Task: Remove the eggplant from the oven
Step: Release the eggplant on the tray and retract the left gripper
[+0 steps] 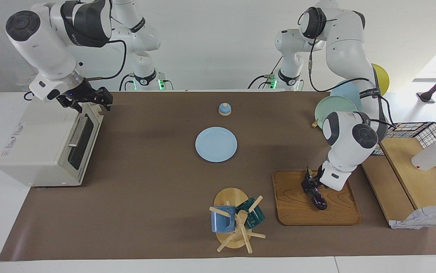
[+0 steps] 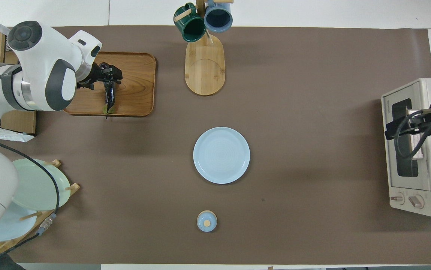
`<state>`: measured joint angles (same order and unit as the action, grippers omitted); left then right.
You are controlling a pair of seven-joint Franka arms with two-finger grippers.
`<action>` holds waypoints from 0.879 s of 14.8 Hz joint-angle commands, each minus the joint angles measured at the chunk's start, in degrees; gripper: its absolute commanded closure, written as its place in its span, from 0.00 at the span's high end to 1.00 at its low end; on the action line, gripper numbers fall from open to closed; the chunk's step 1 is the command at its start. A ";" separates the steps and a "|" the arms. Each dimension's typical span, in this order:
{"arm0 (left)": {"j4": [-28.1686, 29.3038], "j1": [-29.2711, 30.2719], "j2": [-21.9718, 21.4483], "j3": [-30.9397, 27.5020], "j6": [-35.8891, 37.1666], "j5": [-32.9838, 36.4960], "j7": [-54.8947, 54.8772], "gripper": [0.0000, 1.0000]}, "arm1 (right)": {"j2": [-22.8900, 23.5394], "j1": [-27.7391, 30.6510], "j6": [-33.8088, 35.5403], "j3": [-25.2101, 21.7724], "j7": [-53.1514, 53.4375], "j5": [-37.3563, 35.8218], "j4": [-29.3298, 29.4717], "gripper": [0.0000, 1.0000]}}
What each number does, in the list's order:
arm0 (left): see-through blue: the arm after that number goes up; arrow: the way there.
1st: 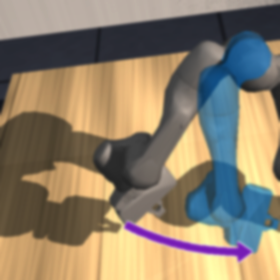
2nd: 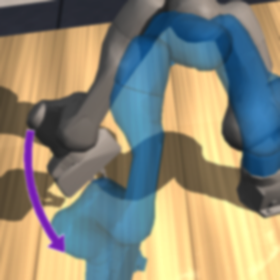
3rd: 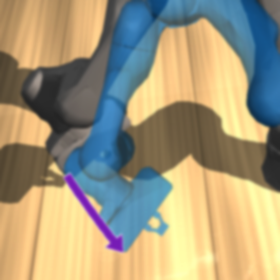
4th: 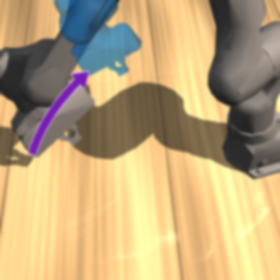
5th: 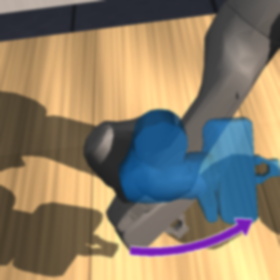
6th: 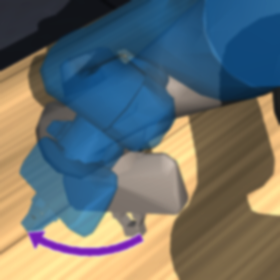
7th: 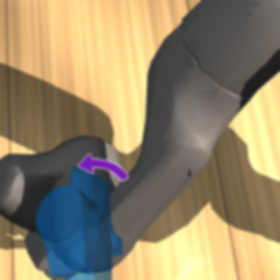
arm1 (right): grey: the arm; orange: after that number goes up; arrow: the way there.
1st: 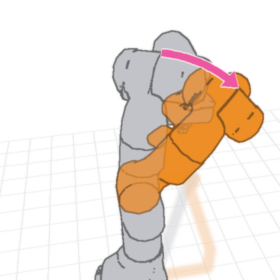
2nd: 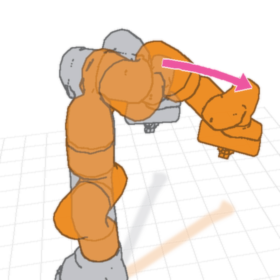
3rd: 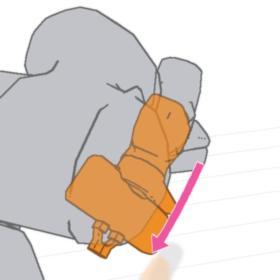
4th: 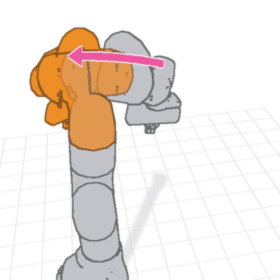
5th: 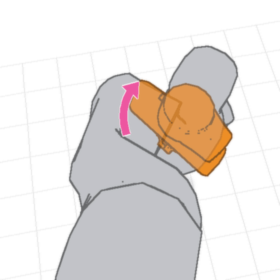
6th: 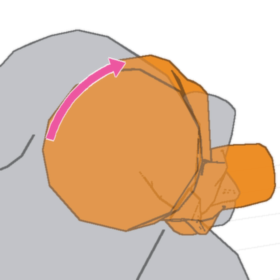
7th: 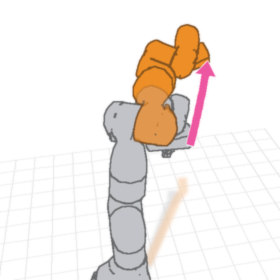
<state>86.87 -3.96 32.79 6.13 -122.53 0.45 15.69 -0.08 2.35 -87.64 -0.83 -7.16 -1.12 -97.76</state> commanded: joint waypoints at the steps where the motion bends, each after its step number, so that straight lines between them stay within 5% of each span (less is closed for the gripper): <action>1: -0.38 0.79 -2.98 0.02 3.08 0.61 -0.31 1.00 | -1.50 -1.12 1.07 -1.89 0.92 -0.47 0.12 1.00; 8: -0.12 3.17 -17.82 -0.07 19.05 0.17 -0.13 1.00 | -2.47 -1.12 1.07 -2.25 0.48 0.24 -0.15 1.00; 13: 5.75 3.61 -29.51 -0.07 31.64 0.17 -0.66 1.00 | -2.73 -1.12 0.89 -2.25 0.48 0.24 0.03 1.00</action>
<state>86.57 -0.83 8.63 5.90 -92.62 0.44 15.69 -2.02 1.35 -87.34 -2.86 -7.14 -1.10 -97.67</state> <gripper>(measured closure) 0.000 0.000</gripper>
